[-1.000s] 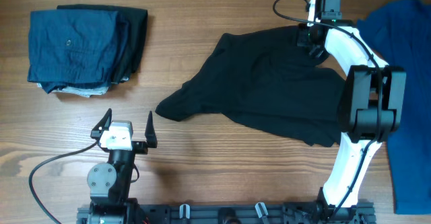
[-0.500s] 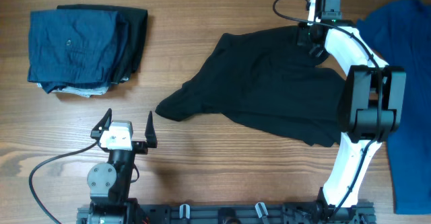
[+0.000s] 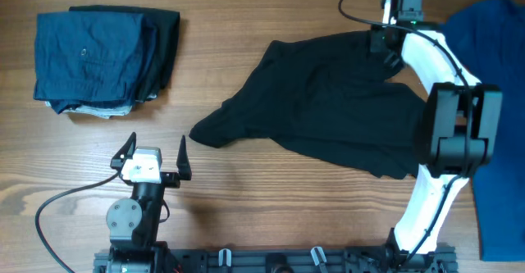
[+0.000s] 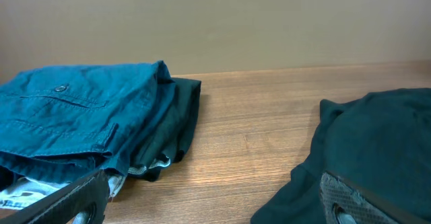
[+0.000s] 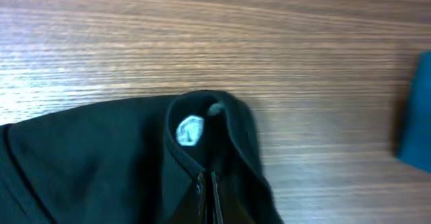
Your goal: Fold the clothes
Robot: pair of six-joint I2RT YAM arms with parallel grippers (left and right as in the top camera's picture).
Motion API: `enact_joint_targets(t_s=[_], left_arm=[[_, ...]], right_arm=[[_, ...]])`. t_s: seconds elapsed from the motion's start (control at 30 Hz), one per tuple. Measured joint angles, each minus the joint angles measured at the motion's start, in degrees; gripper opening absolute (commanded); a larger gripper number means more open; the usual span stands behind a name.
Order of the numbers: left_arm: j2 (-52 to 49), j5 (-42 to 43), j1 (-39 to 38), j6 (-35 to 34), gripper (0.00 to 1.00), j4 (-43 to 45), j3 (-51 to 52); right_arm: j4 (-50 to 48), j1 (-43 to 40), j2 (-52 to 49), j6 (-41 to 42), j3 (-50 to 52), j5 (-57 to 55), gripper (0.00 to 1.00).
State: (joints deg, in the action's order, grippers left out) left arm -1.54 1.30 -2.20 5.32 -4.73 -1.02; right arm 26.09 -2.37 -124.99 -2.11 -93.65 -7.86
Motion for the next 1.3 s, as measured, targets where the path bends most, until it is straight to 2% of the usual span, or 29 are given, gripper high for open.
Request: enact_joint_targets(t_s=[0.33, 0.53, 0.73, 1.0, 1.07, 1.13, 1.17, 1.3], left_arm=[[0.0, 0.0, 0.0, 0.0, 1.0, 0.0, 0.0], [0.0, 0.0, 0.0, 0.0, 1.0, -0.02, 0.0], [0.0, 0.0, 0.0, 0.0, 1.0, -0.02, 0.0], [0.0, 0.0, 0.0, 0.0, 1.0, 0.0, 0.0], [0.0, 0.0, 0.0, 0.0, 1.0, -0.02, 0.0], [0.0, 0.0, 0.0, 0.0, 1.0, 0.0, 0.0], [0.0, 0.0, 0.0, 0.0, 1.0, 0.0, 0.0], [-0.02, 0.02, 0.0, 0.0, 1.0, 0.87, 0.02]], right_arm=[[-0.02, -7.76, 0.83, -0.24, -0.33, -0.39, 0.04], [-2.01, -9.49, 0.83, -0.42, -0.33, 0.52, 0.04], [-0.81, -9.29, 0.98, -0.59, -0.48, 5.92, 0.13], [7.21, -6.67, 8.11, 2.19, -0.52, 12.83, 0.55], [8.35, -6.14, 9.84, 3.65, -0.72, 13.46, 0.74], [10.03, -5.97, 11.06, 4.81, -1.03, 13.92, 0.88], [10.88, -5.97, 11.34, 5.07, -1.14, 14.08, 0.99], [14.67, -6.08, 11.43, 6.16, -1.14, 14.29, 1.0]])
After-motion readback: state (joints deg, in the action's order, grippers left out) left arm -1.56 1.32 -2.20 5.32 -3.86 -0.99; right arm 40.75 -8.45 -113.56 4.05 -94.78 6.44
